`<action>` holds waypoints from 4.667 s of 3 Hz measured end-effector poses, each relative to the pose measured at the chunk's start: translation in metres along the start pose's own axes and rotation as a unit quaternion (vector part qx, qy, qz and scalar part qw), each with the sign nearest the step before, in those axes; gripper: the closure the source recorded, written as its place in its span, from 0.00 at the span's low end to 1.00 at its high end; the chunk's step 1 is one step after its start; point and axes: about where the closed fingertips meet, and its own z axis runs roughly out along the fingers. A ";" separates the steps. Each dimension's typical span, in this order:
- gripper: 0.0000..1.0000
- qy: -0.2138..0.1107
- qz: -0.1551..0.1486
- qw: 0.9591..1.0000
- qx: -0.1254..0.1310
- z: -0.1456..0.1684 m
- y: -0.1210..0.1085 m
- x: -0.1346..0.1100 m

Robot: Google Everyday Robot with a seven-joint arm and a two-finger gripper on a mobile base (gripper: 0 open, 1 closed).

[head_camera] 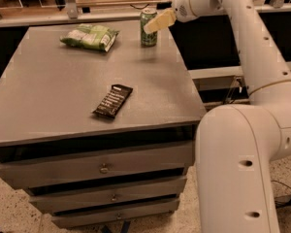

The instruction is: Move green can near rxbar chocolate

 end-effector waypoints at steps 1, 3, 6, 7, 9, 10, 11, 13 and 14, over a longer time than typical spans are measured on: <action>0.00 -0.030 0.016 0.999 -0.002 0.021 -0.003 -0.008; 0.42 -0.031 0.042 0.999 -0.012 0.064 0.004 -0.006; 1.00 -0.079 -0.034 0.987 -0.133 -0.018 0.066 -0.034; 1.00 -0.086 -0.053 0.976 -0.195 -0.023 0.112 -0.042; 1.00 -0.068 -0.105 0.935 -0.333 0.013 0.226 -0.047; 1.00 -0.060 -0.121 0.923 -0.361 0.019 0.256 -0.046; 0.76 -0.057 -0.129 0.915 -0.378 0.021 0.281 -0.045; 0.14 -0.074 -0.128 0.908 -0.393 0.018 0.303 -0.041; 0.00 -0.078 -0.126 0.911 -0.385 0.017 0.299 -0.040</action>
Offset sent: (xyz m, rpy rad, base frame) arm 0.0619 0.0513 -0.0118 0.1316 0.0306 -0.0084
